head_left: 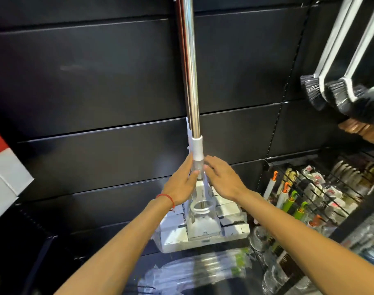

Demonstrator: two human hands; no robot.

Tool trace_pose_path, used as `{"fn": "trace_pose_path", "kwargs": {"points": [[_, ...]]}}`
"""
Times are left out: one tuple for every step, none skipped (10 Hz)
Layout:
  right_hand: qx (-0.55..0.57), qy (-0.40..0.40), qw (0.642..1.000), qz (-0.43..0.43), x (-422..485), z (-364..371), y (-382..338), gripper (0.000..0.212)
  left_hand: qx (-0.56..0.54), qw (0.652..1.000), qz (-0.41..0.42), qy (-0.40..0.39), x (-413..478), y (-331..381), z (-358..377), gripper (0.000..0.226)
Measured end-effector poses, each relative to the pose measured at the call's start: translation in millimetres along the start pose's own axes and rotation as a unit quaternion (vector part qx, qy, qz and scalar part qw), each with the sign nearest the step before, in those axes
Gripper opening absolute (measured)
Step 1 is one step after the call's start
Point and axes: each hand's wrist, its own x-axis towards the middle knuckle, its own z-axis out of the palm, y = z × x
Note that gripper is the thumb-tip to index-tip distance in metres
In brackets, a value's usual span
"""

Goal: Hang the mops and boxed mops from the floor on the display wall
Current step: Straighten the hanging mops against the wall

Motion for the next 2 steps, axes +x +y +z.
{"fn": "trace_pose_path", "kwargs": {"points": [[-0.121,0.037,0.992,-0.009,-27,-26,-4,0.033,0.149,0.988,-0.040,-0.027,-13,3,-2,0.058],[-0.212,0.063,0.974,-0.043,-58,-44,-23,0.031,0.253,0.965,-0.067,-0.033,-43,25,-11,0.055]]}}
